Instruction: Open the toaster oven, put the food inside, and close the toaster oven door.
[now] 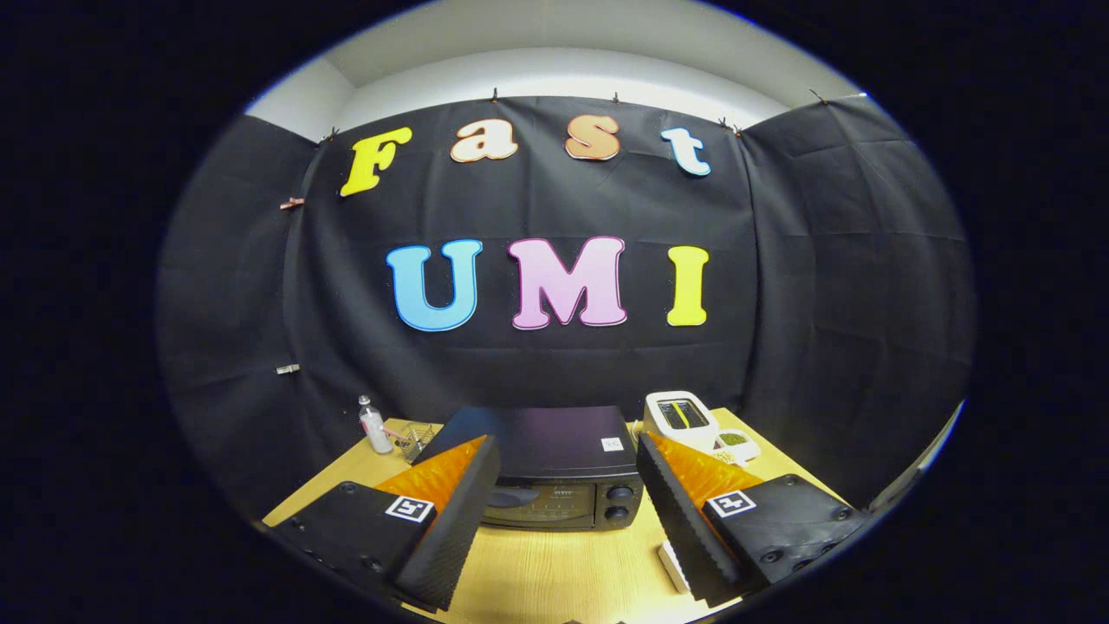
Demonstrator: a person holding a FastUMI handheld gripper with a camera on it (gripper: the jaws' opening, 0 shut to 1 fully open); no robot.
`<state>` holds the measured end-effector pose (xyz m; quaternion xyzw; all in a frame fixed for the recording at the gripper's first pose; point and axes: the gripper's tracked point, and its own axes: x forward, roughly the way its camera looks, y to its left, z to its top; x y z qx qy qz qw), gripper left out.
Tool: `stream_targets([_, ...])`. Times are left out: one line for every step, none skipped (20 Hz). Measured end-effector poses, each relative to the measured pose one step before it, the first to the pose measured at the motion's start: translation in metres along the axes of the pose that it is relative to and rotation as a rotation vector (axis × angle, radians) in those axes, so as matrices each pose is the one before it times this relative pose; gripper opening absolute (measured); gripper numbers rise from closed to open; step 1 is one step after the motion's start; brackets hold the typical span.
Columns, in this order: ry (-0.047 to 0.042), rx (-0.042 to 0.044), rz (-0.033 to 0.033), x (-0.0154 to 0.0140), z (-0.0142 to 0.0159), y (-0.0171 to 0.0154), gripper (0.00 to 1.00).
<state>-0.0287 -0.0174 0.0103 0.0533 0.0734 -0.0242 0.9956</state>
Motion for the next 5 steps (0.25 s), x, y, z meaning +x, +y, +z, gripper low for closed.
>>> stream_targets([-0.00244, 0.00966, -0.01015, -0.00134, 0.00208, -0.00477, 0.98])
stream_targets([-0.00179, 0.00491, -0.00727, -0.00002, 0.00084, -0.00321, 0.98])
stream_targets([-0.00042, 0.00334, -0.00447, -0.00037, 0.00028, -0.00166, 0.98])
stream_targets([0.00087, 0.00484, -0.00225, 0.00151, 0.00068, -0.00059, 0.98])
stream_targets([-0.00266, 0.00504, 0.00193, -0.00053, 0.00155, 0.00112, 0.98])
